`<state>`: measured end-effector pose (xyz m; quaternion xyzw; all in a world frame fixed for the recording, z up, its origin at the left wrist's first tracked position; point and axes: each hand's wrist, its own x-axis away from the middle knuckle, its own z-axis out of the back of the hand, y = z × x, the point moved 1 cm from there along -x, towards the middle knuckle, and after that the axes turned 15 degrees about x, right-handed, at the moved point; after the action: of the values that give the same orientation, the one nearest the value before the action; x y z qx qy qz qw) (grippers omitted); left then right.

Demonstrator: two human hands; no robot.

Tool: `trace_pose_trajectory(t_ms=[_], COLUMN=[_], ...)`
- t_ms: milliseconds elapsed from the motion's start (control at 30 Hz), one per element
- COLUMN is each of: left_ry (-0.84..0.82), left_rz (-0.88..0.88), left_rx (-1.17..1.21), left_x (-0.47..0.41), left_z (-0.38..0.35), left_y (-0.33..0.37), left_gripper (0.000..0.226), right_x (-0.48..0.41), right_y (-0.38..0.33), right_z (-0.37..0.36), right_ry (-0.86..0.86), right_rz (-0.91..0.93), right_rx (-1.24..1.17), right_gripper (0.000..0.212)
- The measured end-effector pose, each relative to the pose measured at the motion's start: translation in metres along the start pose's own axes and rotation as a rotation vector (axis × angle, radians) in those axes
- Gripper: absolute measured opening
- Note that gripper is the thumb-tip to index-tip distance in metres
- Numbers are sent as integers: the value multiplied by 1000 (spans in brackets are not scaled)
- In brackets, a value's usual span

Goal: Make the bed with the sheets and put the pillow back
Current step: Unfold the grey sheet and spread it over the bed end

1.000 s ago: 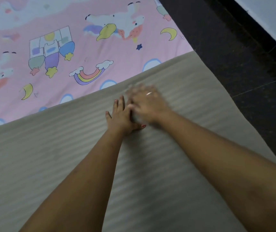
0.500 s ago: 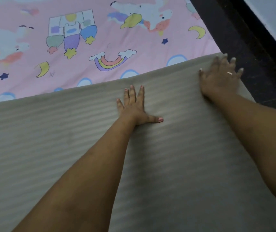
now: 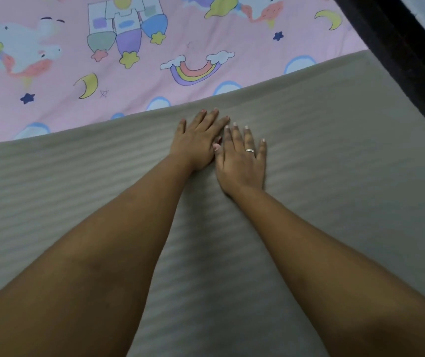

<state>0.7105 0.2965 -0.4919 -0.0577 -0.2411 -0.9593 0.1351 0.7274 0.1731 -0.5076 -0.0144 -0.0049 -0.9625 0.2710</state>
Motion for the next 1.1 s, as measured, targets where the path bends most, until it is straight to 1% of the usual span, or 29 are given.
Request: trace_pose_trajectory(t_ms=[133, 200, 300, 367, 500, 667, 767, 833, 933, 967, 1000, 1100], left_ry=[-12, 14, 97, 154, 202, 243, 273, 298, 399, 439, 473, 519], left_rz=[-24, 8, 85, 111, 173, 236, 303, 361, 528, 588, 639, 733], left_rx=[22, 24, 9, 15, 64, -15, -62, -104, -67, -32, -1, 60], left_x=[-6, -5, 5, 18, 50, 117, 162, 184, 207, 213, 220, 238], left_z=[5, 10, 21, 27, 42, 67, 84, 92, 97, 98, 98, 100], left_y=[-23, -42, -73, -93, -136, -208, -245, -260, -273, -276, -279, -282], left_gripper=[54, 57, 59, 59, 60, 60, 60, 60, 62, 62, 61, 59], right_x=[8, 7, 6, 5, 5, 5, 4, 3, 3, 4, 6, 19], right_y=[-11, -12, -13, -15, -15, -15, -15, -20, -49, -66, -88, -175], right_z=[-11, -15, -19, -19, -19, -17, -12, -6, 7, 10, 12, 12], right_ry=[86, 92, 80, 67, 40, 9, -15, -39, -119, -120, -114, -83], right_rz=[-53, -41, -31, -27, -24, -22, -29, -55, -214, -229, -193, 74], right_rx=[45, 86, 106, 126, 146, 165, 177, 188, 127, 105, 100, 120], right_gripper=[63, 62, 61, 61, 60, 63, 66, 64, 63, 63, 64, 63])
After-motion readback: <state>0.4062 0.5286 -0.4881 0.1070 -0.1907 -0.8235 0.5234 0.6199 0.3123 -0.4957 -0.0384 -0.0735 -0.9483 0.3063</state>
